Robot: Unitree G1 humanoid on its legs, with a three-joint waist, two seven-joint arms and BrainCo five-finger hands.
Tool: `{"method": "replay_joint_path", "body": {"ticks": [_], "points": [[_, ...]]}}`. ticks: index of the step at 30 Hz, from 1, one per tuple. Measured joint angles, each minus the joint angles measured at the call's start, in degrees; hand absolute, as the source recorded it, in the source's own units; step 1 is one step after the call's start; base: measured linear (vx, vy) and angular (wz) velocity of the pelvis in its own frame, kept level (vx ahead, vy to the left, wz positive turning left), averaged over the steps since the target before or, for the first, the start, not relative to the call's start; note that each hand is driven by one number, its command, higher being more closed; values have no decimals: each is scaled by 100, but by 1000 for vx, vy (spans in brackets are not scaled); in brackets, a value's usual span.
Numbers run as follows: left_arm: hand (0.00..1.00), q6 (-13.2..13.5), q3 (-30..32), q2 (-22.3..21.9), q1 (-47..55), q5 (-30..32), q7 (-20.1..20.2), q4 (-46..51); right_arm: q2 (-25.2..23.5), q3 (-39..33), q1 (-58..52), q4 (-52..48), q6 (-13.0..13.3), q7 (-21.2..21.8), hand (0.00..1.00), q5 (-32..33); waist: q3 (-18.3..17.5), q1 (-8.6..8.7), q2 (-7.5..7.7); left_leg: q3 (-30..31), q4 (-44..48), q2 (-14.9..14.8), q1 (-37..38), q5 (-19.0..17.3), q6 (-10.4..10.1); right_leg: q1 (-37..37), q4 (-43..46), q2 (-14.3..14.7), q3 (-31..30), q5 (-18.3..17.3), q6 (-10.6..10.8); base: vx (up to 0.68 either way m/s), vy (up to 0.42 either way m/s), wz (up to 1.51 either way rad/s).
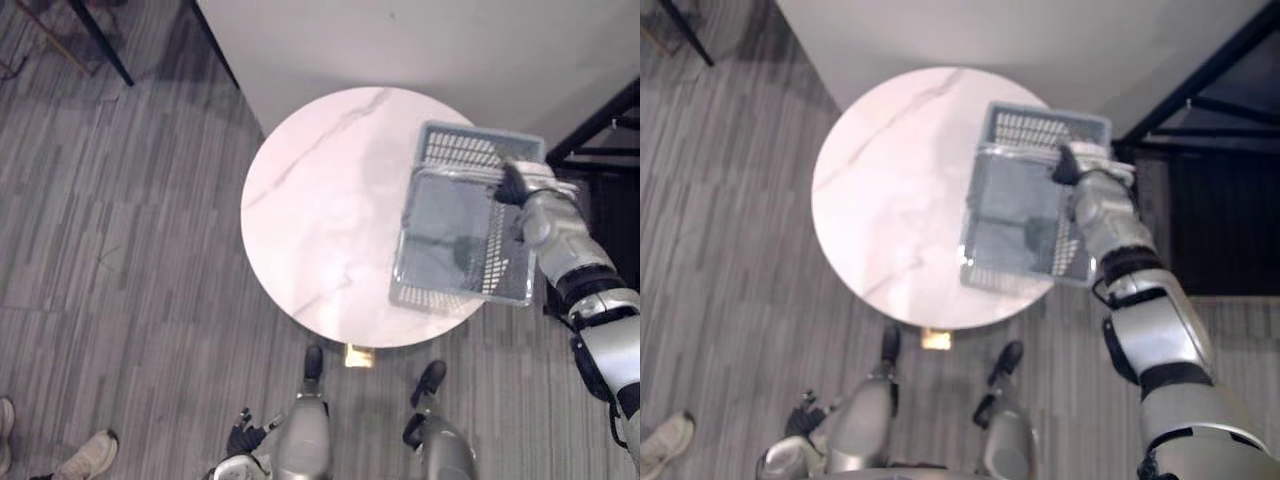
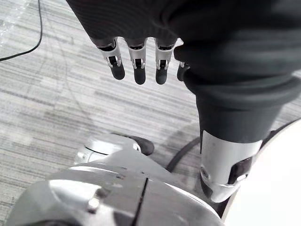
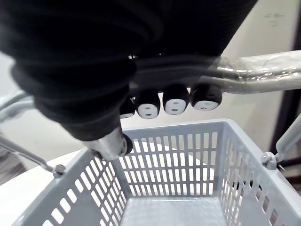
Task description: Pick vegetable in the basket
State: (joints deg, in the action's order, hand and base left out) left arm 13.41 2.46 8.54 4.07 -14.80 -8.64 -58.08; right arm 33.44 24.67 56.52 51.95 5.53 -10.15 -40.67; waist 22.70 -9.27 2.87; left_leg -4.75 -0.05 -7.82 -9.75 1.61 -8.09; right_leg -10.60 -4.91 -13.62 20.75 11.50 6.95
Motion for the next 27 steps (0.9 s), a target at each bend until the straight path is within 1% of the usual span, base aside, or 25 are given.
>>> {"method": "replay_joint_path", "body": {"ticks": [1, 2, 4, 5, 6, 7, 8, 9, 10, 11, 13, 15, 18, 20, 21, 23, 25, 27], "points": [[0, -20, 0, 19, -1, 4, 4, 8, 0, 277, -77, -298, 44, 129, 100, -12, -22, -1, 37, -76, -30, -15, 73, -4, -5, 8, 0, 18, -73, 2, 3, 7, 0, -23], [0, -27, 1, 26, -1, 15, 5, 1, -1, 389, -119, -426, 87, 194, 100, -23, -35, 0, 57, -98, -47, -22, 108, -4, -5, 17, -3, 26, -99, 3, 5, 6, -4, -20], [0, -75, 26, 64, 20, 35, 18, -2, -27, 789, -308, -953, 274, 402, 100, -30, -99, 64, 127, -131, -87, -66, 223, -9, -12, 109, -33, 71, -120, 3, 6, 4, -10, -10], [0, -104, 31, 77, 32, 44, 24, -4, -44, 901, -309, -1054, 342, 479, 100, -1, -126, 83, 159, -162, -102, -80, 256, -11, -15, 112, -40, 86, -154, 3, 6, 10, -19, -22], [0, -150, 90, 98, 61, 132, 36, -10, -68, 1074, -318, -1286, 453, 587, 100, 16, -192, 88, 232, -251, -148, -116, 332, -11, -16, 113, -62, 132, -233, 3, 6, 12, -21, -26], [0, -172, 148, 115, 93, 226, 40, -22, -67, 1188, -383, -1499, 533, 593, 100, 47, -309, 106, 276, -270, -175, -141, 341, -10, -16, 113, -98, 169, -249, 4, 7, 29, -28, -22], [0, -195, 204, 119, 126, 263, 40, -19, -68, 1244, -454, -1669, 603, 610, 100, 73, -423, 115, 306, -286, -186, -170, 357, -12, -19, 119, -107, 200, -260, 4, 7, 47, -24, -22], [0, -226, 247, 114, 176, 264, 42, -14, -67, 1316, -505, -1881, 719, 720, 100, 131, -545, 112, 335, -401, -209, -217, 501, -30, -44, 190, -111, 250, -371, 3, 7, 54, -18, -25], [0, -235, 251, 114, 216, 268, 45, -16, -66, 1376, -509, -1978, 748, 765, 100, 153, -628, 114, 355, -424, -223, -228, 534, -34, -48, 190, -112, 265, -425, 3, 7, 46, -10, -34], [0, -240, 274, 118, 277, 338, 46, -19, -42, 1439, -530, -2170, 817, 821, 100, 271, -770, 136, 364, -483, -249, -242, 595, -40, -56, 192, -113, 286, -490, 3, 7, 19, -4, -26], [0, -242, 361, 114, 296, 478, 72, -28, 69, 1450, -641, -2484, 897, 831, 100, 468, -943, 138, 379, -588, -287, -259, 691, -49, -67, 200, -113, 313, -585, 3, 7, 1, -1, -24], [0, -246, 440, 116, 305, 487, 97, -33, 180, 1463, -794, -2697, 903, 868, 100, 588, -1086, 166, 396, -607, -287, -287, 705, -58, -79, 202, -113, 339, -608, 1, 8, -17, -4, -13], [0, -265, 513, 119, 432, 496, 134, -69, 301, 1604, -1001, -3043, 928, 1051, 100, 763, -1262, 283, 431, -739, -292, -338, 841, -80, -109, 235, -113, 398, -762, -1, 9, -20, -12, -24], [0, -292, 546, 117, 538, 504, 156, -129, 585, 1698, -1292, -3457, 1039, 1091, 100, 883, -1348, 324, 426, -876, -299, -383, 972, -135, -149, 271, -114, 458, -892, -6, 9, -25, -14, -28], [0, -300, 561, 112, 570, 508, 159, -136, 654, 1715, -1372, -3551, 1067, 1120, 100, 948, -1376, 345, 422, -896, -299, -394, 997, -149, -140, 277, -114, 473, -920, -11, 7, -17, -17, -21], [0, -319, 591, 100, 699, 614, 166, -137, 832, 1746, -1653, -3860, 1159, 1218, 100, 994, -1512, 436, 393, -952, -299, -430, 1025, -167, -157, 267, -115, 517, -984, -17, 0, -1, -16, -19], [0, -361, 643, 99, 765, 622, 185, -163, 949, 1745, -1955, -4080, 1243, 1276, 100, 1062, -1562, 435, 360, -1119, -203, -510, 1083, -263, -207, 272, -114, 601, -1147, -37, -11, 5, -25, -43], [0, -359, 670, 102, 763, 610, 232, -220, 967, 1745, -2167, -4105, 1283, 1328, 100, 1183, -1578, 434, 332, -1205, 230, -628, 1002, -503, -254, 264, -113, 690, -1282, -70, -25, 13, -26, -38]]}}
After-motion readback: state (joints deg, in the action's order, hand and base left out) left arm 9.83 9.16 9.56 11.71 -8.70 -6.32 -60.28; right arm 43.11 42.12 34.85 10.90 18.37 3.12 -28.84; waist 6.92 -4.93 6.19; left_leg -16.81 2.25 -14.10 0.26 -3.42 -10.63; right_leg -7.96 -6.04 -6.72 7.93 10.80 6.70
